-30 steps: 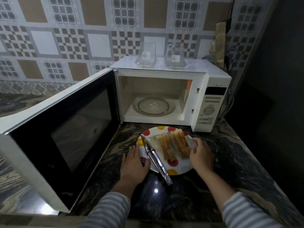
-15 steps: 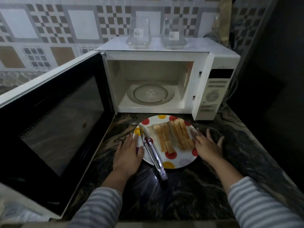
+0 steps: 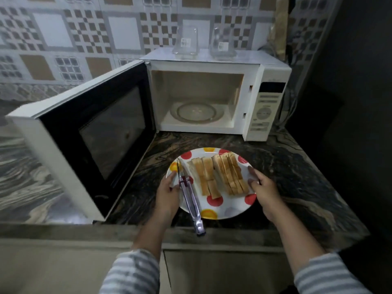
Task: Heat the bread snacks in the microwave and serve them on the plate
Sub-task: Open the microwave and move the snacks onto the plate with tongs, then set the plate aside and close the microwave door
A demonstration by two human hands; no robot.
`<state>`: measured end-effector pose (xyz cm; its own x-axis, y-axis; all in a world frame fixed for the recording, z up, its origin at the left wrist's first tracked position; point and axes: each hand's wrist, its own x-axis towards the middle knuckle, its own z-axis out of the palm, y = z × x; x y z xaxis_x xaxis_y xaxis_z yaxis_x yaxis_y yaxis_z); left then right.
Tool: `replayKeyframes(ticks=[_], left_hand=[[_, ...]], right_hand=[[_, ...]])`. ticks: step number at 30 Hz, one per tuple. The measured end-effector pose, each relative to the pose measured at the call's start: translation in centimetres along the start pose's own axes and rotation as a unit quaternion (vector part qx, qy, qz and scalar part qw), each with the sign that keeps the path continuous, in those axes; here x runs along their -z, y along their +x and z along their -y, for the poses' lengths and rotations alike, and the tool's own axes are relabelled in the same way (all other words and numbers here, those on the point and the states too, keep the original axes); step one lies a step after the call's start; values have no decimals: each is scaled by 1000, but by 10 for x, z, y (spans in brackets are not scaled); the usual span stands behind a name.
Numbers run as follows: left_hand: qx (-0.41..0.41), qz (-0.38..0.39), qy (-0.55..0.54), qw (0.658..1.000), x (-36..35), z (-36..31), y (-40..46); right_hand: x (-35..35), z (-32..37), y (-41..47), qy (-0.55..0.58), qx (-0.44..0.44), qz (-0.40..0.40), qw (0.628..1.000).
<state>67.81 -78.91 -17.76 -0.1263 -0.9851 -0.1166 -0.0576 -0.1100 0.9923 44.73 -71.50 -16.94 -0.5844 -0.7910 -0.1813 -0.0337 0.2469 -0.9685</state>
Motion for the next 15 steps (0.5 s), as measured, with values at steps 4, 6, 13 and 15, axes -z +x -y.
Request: replayKeyframes(ticks=[4, 6, 13, 15], left_hand=[[38, -15, -23, 999, 13, 6, -66], [54, -27, -28, 998, 21, 10, -101], [60, -80, -43, 994, 70, 49, -215], [64, -95, -30, 993, 84, 57, -239]], right_hand=[[11, -10, -55, 18, -23, 15, 999], [17, -15, -84, 20, -31, 28, 999], [18, -45, -191, -11, -23, 93, 995], [13, -55, -211, -4, -23, 101, 995]])
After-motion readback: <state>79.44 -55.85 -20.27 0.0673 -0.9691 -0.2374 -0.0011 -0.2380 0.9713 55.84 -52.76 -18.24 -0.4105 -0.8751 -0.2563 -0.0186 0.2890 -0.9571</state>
